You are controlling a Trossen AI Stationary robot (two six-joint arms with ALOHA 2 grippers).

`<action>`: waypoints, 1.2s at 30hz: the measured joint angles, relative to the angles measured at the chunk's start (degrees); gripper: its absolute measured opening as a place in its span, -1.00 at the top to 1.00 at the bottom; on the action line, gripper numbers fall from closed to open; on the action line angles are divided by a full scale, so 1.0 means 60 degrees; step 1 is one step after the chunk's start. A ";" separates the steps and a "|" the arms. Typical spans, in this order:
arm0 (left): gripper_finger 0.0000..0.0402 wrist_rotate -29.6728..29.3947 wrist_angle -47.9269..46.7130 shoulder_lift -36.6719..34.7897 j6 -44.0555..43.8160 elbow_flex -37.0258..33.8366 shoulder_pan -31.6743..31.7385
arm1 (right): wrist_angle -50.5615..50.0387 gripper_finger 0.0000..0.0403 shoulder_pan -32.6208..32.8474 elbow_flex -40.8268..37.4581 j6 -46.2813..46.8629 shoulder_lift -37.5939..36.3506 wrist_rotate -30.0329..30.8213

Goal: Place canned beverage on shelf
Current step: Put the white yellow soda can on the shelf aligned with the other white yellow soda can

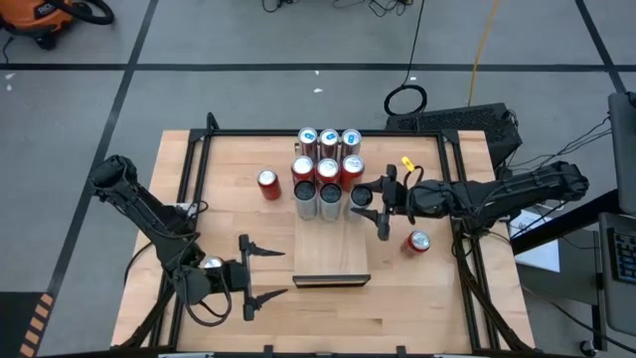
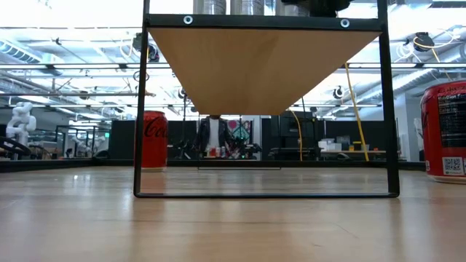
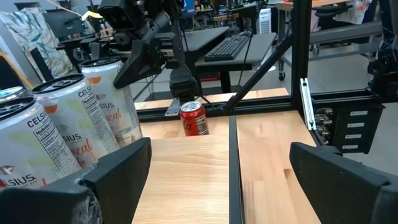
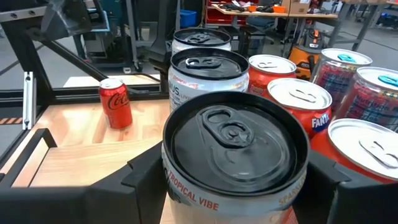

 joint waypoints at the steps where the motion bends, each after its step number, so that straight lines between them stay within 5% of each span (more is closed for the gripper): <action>1: -0.91 0.0002 -0.0027 0.0000 0.0000 0.0000 0.0000 | 0.0000 -0.18 0.0000 0.0000 -0.0023 -0.0003 0.0000; 24: -0.91 0.0009 -0.0140 0.0000 0.0000 0.0000 0.0000 | 0.0186 -0.20 -0.0032 0.0000 -0.0326 0.0011 -0.0270; 36: -0.91 0.0009 -0.0154 0.0000 -0.0004 -0.0004 0.0000 | 0.0427 -0.48 -0.0208 0.0004 -0.0330 0.0079 -0.0263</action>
